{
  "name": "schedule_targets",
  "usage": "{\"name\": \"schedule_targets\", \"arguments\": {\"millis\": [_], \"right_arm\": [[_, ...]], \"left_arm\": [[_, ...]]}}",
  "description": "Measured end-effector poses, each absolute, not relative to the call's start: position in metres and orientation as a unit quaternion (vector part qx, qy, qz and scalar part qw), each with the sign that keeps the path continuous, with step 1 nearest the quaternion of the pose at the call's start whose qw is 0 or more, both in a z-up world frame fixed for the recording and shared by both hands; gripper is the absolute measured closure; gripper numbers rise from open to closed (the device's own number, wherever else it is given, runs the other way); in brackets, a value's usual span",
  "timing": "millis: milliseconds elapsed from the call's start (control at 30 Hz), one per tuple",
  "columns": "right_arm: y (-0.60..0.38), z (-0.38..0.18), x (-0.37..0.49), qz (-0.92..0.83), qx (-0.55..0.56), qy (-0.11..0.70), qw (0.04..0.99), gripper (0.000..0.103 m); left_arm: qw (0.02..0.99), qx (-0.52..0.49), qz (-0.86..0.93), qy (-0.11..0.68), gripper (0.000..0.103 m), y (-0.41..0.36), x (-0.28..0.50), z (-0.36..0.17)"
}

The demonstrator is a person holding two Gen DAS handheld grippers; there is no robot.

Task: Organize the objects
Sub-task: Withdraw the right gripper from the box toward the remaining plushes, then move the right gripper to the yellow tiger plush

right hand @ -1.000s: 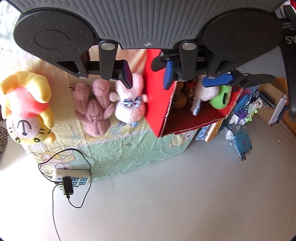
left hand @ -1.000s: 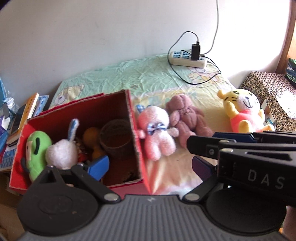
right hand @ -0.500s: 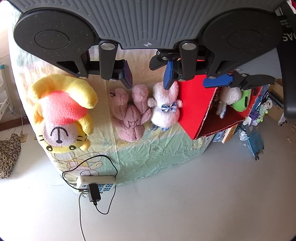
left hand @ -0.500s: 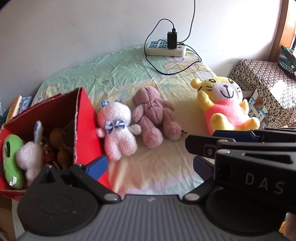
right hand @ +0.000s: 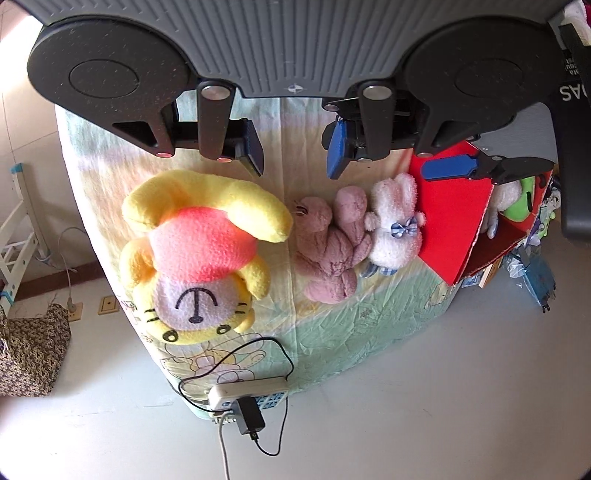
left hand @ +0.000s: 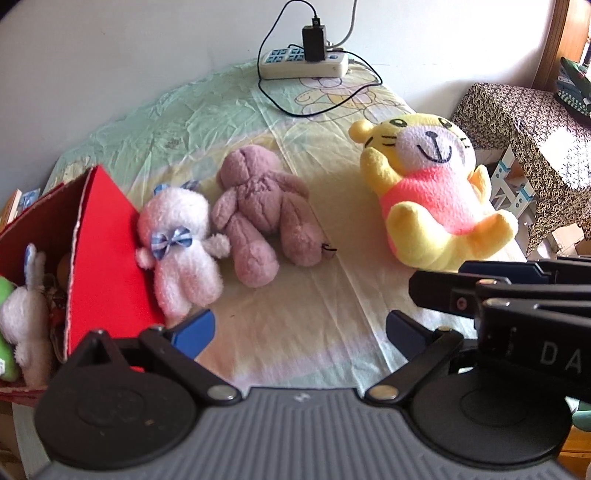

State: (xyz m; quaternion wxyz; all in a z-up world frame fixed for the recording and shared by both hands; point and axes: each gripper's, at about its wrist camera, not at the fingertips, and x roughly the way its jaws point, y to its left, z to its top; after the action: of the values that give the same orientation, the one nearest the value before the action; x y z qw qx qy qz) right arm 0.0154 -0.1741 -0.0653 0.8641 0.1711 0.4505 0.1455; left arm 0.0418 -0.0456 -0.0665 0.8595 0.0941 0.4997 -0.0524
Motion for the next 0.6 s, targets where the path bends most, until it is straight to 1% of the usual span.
{"name": "schedule_targets", "arguments": {"millis": [133,433,600], "right_arm": [[-0.19,-0.072,0.015,0.13,0.188,0.459,0.859,0.06],[-0.226,-0.086,0.008,0.091,0.226,0.476,0.845,0.059],[-0.249,-0.091,0.004,0.061,0.243,0.478,0.842,0.059]], "left_arm": [[0.855,0.106,-0.063,0.504,0.005,-0.059,0.047,-0.071],[0.845,0.121,-0.096,0.512,0.005,-0.081,0.052,-0.076],[0.844,0.117,-0.124,0.509,0.005,-0.084,0.055,-0.07]]}}
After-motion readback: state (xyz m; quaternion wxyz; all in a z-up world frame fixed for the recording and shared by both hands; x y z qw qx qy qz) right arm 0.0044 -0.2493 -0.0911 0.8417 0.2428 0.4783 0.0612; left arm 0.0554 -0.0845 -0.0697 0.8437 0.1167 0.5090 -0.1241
